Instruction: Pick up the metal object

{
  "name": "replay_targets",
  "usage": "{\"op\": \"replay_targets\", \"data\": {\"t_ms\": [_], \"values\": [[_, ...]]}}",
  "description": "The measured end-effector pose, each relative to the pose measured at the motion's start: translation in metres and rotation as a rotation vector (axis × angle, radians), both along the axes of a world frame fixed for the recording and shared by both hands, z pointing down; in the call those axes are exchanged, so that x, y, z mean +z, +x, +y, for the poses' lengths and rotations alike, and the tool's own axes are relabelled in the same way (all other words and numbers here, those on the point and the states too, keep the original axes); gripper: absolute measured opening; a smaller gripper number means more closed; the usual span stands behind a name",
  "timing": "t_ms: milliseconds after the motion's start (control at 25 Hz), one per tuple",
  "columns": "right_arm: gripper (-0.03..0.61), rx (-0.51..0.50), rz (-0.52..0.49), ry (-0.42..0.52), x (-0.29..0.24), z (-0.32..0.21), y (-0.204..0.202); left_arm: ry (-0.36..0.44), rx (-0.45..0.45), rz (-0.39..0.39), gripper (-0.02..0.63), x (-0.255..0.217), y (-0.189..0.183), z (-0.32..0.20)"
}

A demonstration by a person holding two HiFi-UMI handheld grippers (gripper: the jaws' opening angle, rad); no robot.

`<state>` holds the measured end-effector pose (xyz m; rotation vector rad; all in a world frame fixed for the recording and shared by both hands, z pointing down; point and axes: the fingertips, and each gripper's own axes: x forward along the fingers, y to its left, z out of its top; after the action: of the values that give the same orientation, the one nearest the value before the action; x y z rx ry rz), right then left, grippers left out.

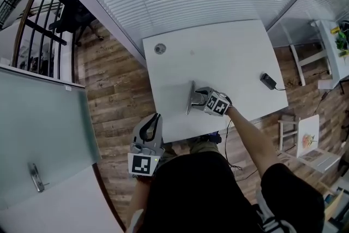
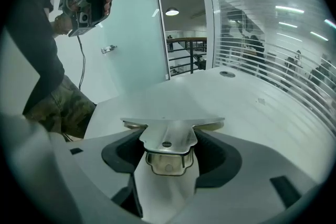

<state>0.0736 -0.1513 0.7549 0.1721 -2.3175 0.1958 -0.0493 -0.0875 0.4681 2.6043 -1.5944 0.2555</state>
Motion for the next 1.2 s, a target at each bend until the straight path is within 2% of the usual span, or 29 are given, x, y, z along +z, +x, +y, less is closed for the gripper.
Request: {"op": "replay_targets", "data": {"t_ms": [360,480,1200], "values": [[0.289,0.141,0.001,0.082,-0.023,-0.018,0.011,0.013,0.063,0.017,0.032,-0.003,-0.004,-0.011],[0.288,0.183,-0.027,0.098,-0.037,-0.022,0.008,0.019,0.081,0.018,0.032,-0.004,-0.007,-0.016],[0.288,0.386,-0.038,0.236,-0.101,-0.046,-0.005,0.075,0.197,0.029,0.032,-0.025,-0.025,-0.056]]}}
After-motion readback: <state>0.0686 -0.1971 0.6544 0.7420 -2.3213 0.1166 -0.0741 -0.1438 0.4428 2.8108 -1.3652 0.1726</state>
